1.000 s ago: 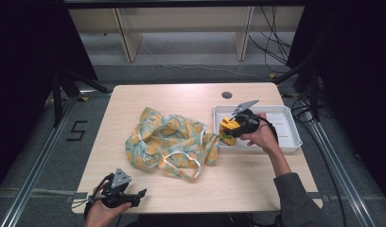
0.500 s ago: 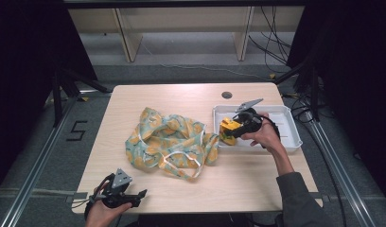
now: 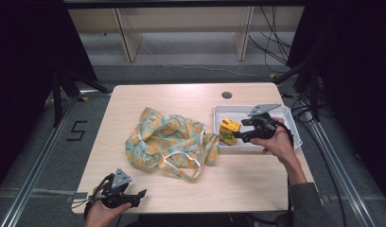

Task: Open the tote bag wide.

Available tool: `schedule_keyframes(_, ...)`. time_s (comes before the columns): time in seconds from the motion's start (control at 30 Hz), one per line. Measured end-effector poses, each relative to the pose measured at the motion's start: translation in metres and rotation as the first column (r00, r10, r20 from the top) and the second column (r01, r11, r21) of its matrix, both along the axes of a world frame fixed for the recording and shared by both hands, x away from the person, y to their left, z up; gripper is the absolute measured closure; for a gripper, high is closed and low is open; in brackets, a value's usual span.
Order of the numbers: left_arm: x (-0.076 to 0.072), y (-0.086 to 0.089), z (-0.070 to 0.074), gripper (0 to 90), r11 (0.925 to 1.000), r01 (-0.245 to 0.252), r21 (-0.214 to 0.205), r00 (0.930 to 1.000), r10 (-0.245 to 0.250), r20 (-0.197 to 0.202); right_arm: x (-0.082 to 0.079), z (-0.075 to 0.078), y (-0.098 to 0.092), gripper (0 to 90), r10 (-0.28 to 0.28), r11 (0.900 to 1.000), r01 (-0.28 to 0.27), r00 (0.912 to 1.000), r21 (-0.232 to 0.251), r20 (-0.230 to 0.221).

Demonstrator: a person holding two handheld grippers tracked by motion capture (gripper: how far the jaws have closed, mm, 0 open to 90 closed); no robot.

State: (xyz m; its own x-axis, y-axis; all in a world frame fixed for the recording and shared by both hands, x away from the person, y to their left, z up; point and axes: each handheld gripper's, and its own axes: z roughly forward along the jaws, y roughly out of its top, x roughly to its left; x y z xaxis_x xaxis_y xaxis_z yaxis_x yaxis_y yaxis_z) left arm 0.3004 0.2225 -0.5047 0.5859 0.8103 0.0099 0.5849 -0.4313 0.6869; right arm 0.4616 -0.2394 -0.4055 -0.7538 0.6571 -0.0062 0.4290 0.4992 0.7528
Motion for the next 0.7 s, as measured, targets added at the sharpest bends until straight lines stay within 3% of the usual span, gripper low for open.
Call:
schedule_keyframes(0.1, 0.0, 0.0, 0.0, 23.3, 0.9999, 0.008, 0.009, 1.0, -0.008, 0.005, -0.01, -0.001, 0.002, 56.1, -0.035, 0.9994, 0.035, 0.9994, -0.007, 0.007)
schedule_keyframes(0.27, 0.0, 0.0, 0.0, 23.3, 0.9999, 0.01, 0.01, 0.9999, -0.01, 0.006, -0.022, -0.008, 0.005, 79.6, -0.019, 0.9993, 0.019, 0.9998, -0.033, 0.005)
schedule_keyframes(0.3, 0.0, 0.0, 0.0, 23.3, 0.9999, 0.011, 0.01, 0.9999, -0.011, 0.006, -0.023, -0.008, 0.006, 82.6, -0.014, 0.9987, 0.013, 0.9998, -0.049, -0.011)
schedule_keyframes(0.43, 0.0, -0.001, 0.0, 23.4, 0.9998, 0.005, 0.018, 1.0, -0.006, 0.006, -0.022, -0.016, 0.011, 88.6, -0.013, 0.9988, 0.013, 0.9999, -0.046, 0.001)
schedule_keyframes(0.47, 0.0, -0.001, -0.001, 23.4, 0.9998, 0.004, 0.02, 1.0, -0.004, 0.008, -0.022, -0.015, 0.011, 89.1, 0.006, 0.9982, -0.007, 0.9998, -0.059, -0.017)
schedule_keyframes(0.7, 0.0, -0.001, -0.001, 23.4, 0.9998, 0.015, 0.012, 0.9999, -0.015, 0.0, -0.014, -0.03, 0.018, 90.0, 0.007, 0.9969, -0.01, 0.9995, -0.079, -0.032)
